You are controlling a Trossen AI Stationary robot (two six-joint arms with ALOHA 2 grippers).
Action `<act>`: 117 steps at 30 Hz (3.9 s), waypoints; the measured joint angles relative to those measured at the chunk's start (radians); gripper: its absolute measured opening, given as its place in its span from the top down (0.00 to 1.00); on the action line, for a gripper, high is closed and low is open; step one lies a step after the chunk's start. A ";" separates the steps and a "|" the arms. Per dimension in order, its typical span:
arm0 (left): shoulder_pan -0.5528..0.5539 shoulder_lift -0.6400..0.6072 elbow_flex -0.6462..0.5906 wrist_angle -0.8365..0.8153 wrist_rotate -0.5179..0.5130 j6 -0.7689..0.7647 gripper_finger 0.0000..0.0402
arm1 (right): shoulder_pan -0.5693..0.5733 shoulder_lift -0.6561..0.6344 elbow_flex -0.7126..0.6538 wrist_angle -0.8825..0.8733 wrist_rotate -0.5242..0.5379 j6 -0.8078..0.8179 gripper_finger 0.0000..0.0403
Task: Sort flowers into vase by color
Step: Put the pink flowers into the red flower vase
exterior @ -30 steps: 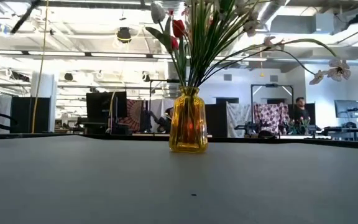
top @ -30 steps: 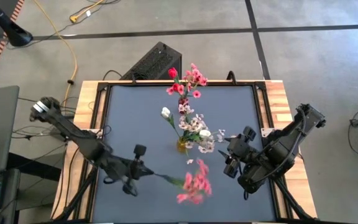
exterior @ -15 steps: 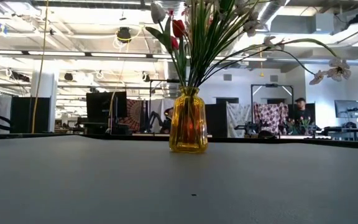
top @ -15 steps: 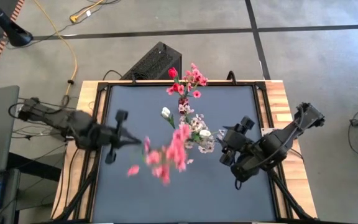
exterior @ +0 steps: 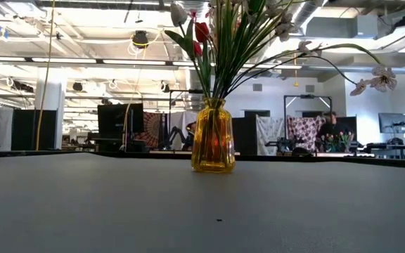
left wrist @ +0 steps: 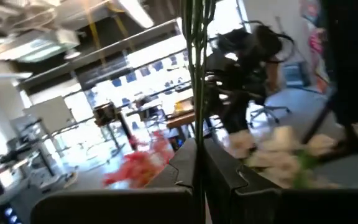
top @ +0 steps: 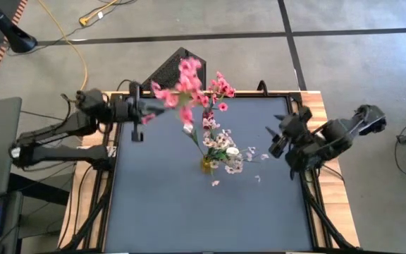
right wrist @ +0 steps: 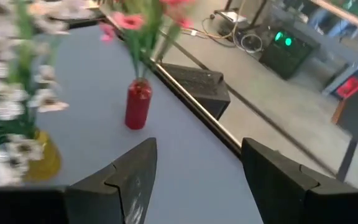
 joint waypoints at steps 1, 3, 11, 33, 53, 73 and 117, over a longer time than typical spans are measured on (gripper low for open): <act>0.052 0.015 0.000 0.025 0.034 -0.025 1.00 | -0.013 -0.036 -0.042 0.034 0.000 -0.001 0.35; 0.154 0.058 0.000 0.089 0.109 -0.083 1.00 | -0.041 -0.106 -0.123 0.101 0.000 -0.012 0.35; 0.435 0.319 0.000 0.468 0.373 -0.361 1.00 | -0.133 -0.297 -0.373 0.397 -0.050 -0.152 0.35; 0.489 1.019 0.006 1.429 0.261 -0.885 1.00 | -0.385 -0.310 -0.512 0.701 -0.280 -0.361 0.35; 0.349 1.026 0.178 1.156 0.032 -0.711 1.00 | -0.381 -0.311 -0.512 0.767 -0.349 -0.371 0.35; 0.299 1.290 0.246 1.423 0.063 -0.958 1.00 | -0.381 -0.297 -0.512 0.796 -0.387 -0.377 0.35; 0.247 1.286 0.206 1.373 0.233 -0.884 1.00 | -0.391 -0.247 -0.512 0.819 -0.437 -0.435 0.35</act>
